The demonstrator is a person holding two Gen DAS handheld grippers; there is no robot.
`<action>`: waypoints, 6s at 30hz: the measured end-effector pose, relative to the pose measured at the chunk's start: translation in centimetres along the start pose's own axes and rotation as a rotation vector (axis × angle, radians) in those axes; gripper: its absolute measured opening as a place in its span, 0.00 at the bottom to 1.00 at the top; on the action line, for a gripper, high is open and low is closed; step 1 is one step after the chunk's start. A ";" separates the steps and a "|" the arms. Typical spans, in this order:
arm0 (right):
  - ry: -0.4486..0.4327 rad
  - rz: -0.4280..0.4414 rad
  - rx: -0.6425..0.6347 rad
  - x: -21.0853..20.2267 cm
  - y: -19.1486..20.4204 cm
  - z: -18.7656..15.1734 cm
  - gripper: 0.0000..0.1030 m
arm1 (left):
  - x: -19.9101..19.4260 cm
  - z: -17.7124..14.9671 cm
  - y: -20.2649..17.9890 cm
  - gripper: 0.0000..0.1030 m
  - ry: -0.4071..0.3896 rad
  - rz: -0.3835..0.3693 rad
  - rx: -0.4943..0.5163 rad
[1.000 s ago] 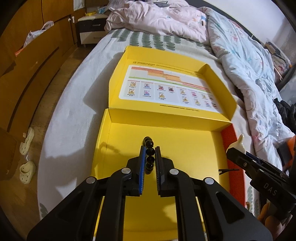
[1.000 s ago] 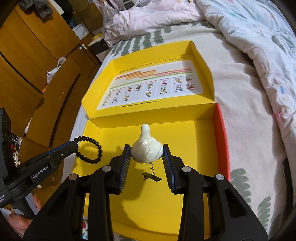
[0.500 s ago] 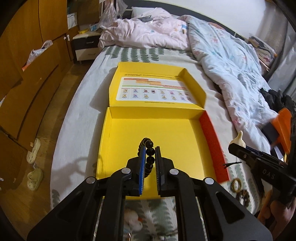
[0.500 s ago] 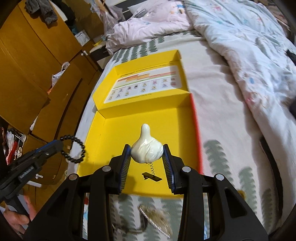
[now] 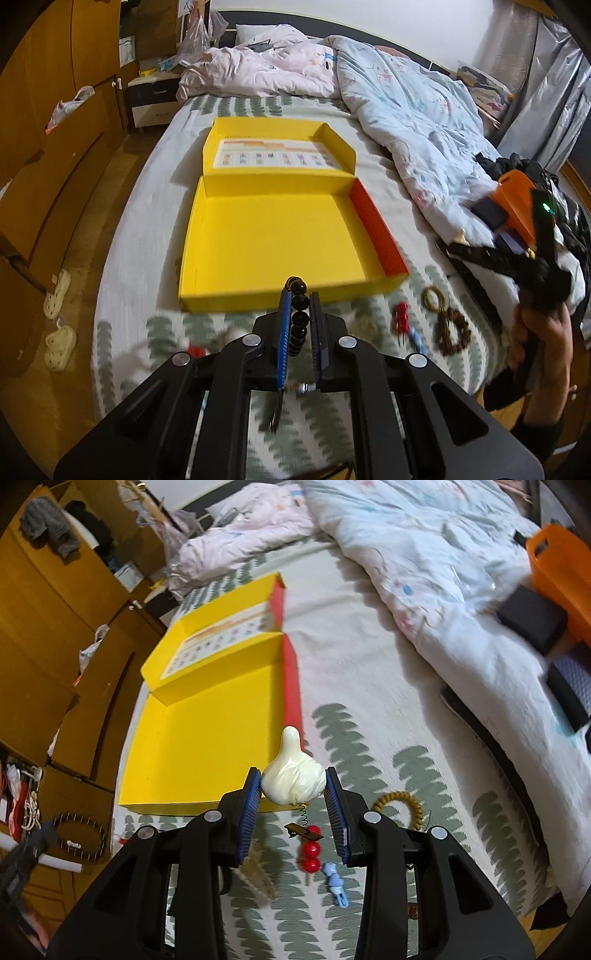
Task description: Organize jewelry
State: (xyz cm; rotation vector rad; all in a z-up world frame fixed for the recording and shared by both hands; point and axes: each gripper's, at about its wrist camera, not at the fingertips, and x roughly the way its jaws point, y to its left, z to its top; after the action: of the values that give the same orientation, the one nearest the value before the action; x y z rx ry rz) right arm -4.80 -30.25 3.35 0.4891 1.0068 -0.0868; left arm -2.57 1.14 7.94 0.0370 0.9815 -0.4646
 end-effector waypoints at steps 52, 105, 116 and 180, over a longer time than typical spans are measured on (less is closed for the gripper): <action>0.092 -0.064 0.118 11.5 -6.7 6.4 0.35 | 8.2 -3.3 16.2 0.10 0.194 0.111 -0.166; 0.039 -0.209 -0.075 4.9 -0.9 -0.9 0.42 | 3.3 -7.1 12.0 0.69 -0.054 0.380 -0.119; 0.001 -0.214 -0.147 0.8 1.5 -6.7 0.59 | 1.2 -9.8 8.6 0.75 -0.122 0.386 -0.095; 0.022 -0.229 -0.150 -0.5 2.2 -14.8 0.59 | 0.6 -11.2 4.4 0.92 -0.184 0.392 -0.023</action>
State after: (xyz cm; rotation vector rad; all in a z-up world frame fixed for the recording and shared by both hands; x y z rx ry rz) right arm -16.12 -21.91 -1.95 0.2375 1.0798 -0.2092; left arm -9.39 7.48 0.36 0.1602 0.7741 -0.0938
